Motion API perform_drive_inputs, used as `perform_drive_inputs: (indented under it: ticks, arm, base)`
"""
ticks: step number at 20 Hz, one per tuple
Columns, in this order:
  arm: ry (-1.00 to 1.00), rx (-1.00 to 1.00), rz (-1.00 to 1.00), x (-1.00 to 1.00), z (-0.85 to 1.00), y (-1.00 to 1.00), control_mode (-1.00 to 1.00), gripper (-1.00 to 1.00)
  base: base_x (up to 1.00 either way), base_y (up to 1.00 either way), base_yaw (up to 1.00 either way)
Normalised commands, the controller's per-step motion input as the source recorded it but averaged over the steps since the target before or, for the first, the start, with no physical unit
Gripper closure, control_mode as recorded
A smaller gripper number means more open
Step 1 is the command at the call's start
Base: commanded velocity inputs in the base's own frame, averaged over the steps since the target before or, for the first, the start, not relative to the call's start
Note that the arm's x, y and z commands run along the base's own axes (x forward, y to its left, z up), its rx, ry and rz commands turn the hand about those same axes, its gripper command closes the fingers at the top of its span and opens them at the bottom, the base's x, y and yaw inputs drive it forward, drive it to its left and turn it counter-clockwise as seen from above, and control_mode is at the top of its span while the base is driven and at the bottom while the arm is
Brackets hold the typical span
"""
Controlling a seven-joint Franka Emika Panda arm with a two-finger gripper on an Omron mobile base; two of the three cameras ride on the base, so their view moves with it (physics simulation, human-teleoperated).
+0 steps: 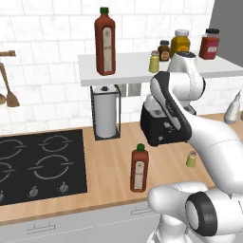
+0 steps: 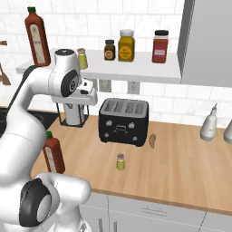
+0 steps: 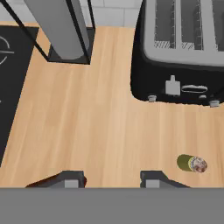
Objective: Put the shaker and condiment bottle from the counter next to their counterparts in the cabinet.
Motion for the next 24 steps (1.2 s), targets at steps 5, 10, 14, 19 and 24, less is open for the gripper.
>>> perform_drive_inputs:
  ticks: [5,10,14,19,24]
  arm:
    - [-0.02,-0.04,0.08,-0.08,0.01,0.09,-1.0,-1.0]
    - [-0.2,0.0,0.48,-0.34,0.13,0.0,-1.0,-1.0]
    - [-0.07,0.13,0.58,-0.5,-0.09,-0.14,-1.0,-1.0]
    - [-0.04,0.09,0.28,-0.2,-0.61,-0.23,-1.0,-1.0]
    - [-0.15,0.01,0.05,-0.35,-0.26,-0.02,-1.0,-1.0]
  base:
    - [0.0,0.0,0.0]
    - [0.0,0.0,0.0]
    - [0.0,0.0,0.0]
    - [0.0,0.0,0.0]
    - [0.0,0.0,0.0]
